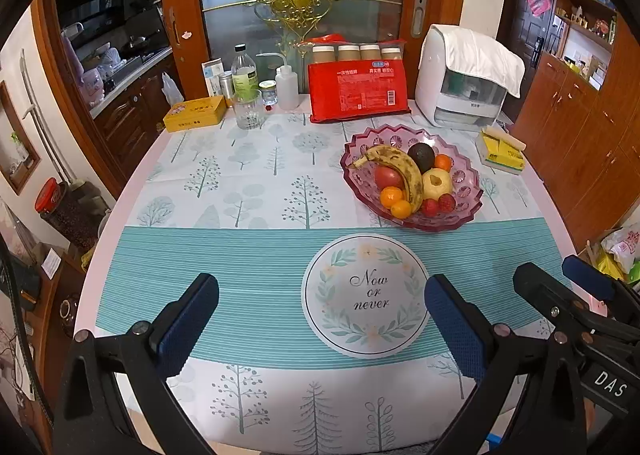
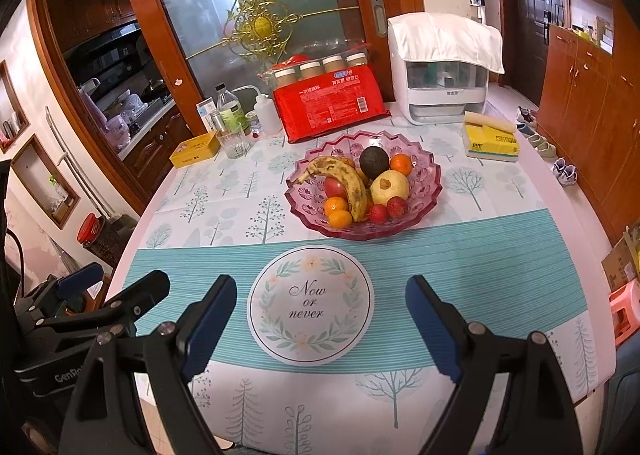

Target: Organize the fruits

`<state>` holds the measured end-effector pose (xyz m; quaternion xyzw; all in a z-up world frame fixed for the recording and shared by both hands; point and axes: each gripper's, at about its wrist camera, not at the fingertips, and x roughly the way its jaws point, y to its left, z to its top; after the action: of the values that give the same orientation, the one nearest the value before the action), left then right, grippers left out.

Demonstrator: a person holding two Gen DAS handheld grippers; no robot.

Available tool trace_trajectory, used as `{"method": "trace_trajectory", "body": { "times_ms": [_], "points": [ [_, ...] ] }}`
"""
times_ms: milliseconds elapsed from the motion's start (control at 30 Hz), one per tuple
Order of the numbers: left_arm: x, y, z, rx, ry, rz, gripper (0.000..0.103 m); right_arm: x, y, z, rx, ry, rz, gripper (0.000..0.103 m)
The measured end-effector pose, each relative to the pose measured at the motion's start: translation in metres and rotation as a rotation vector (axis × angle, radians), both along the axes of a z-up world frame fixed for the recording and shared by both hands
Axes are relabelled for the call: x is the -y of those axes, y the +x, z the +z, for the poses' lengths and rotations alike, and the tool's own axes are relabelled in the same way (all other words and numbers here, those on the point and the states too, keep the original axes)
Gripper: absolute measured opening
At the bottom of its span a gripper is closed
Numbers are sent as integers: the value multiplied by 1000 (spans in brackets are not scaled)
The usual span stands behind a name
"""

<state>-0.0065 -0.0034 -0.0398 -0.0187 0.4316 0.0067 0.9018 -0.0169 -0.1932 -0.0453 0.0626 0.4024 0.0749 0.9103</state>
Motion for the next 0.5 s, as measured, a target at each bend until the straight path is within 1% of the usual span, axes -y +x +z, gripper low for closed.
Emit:
{"method": "trace_trajectory", "body": {
  "times_ms": [500],
  "points": [
    [8, 9, -6, -12, -4, -8, 102, 6, 6, -4, -7, 10, 4, 87]
  ]
}}
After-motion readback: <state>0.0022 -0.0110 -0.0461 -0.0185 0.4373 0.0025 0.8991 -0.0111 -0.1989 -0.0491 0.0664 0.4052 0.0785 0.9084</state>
